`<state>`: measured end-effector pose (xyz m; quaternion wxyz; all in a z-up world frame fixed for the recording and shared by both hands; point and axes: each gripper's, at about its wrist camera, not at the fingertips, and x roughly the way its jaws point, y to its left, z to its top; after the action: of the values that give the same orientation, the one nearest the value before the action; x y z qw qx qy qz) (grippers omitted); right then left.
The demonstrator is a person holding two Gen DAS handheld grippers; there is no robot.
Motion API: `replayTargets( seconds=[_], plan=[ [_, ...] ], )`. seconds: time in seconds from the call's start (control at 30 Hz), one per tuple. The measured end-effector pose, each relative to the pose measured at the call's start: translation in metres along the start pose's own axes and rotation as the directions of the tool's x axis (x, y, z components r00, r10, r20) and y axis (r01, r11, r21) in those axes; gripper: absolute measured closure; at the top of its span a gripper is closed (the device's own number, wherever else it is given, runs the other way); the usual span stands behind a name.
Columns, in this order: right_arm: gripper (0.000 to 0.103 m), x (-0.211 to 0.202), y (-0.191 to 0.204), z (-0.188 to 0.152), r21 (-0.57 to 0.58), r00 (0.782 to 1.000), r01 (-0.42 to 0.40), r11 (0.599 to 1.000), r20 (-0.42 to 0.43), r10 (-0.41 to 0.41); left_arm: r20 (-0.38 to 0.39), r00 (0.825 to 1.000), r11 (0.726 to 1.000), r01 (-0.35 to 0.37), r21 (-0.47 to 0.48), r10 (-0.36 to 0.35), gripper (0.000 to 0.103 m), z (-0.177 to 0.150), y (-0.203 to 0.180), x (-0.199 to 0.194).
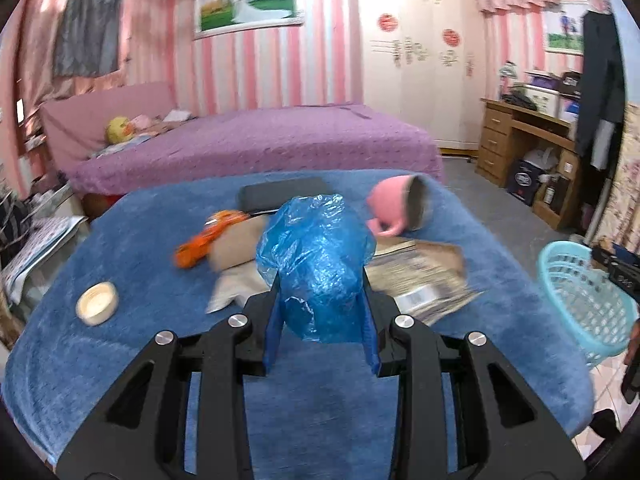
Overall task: Collect trash
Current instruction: 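Carry both items over the blue basket and open both tools to drop them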
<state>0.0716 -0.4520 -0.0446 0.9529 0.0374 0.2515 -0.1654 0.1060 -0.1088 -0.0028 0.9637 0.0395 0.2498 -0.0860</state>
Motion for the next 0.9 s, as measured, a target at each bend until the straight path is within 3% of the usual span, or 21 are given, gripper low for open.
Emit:
replayTargets(
  seconds=[0.2,0.43,0.83,0.87,0.9],
  plan=[
    [0.052,0.0,-0.011,0.003,-0.028,0.999,0.043,0.999,0.008,-0.043,-0.002,0.986,0.986,0.168,0.0,-0.168,0.071,0.013,-0.077,0.016],
    [0.052,0.0,-0.053,0.0,0.026,0.998,0.066,0.997,-0.004,-0.066,-0.046,0.951,0.951,0.306,0.032,-0.305,0.071,0.005,-0.161,0.035],
    [0.052,-0.005,-0.107,-0.012,0.107,0.989,0.15,0.983,-0.026,-0.148,-0.139,0.898,0.896,0.433,0.099,-0.418,0.071,-0.011,-0.261,0.054],
    [0.052,-0.005,-0.107,-0.012,0.11,0.988,0.153,0.982,-0.025,-0.151,-0.148,0.894,0.892,0.44,0.107,-0.423,0.07,-0.013,-0.267,0.055],
    [0.052,-0.006,-0.108,-0.012,0.112,0.988,0.155,0.981,-0.026,-0.153,-0.155,0.891,0.888,0.445,0.114,-0.427,0.061,-0.014,-0.27,0.055]
  ],
)
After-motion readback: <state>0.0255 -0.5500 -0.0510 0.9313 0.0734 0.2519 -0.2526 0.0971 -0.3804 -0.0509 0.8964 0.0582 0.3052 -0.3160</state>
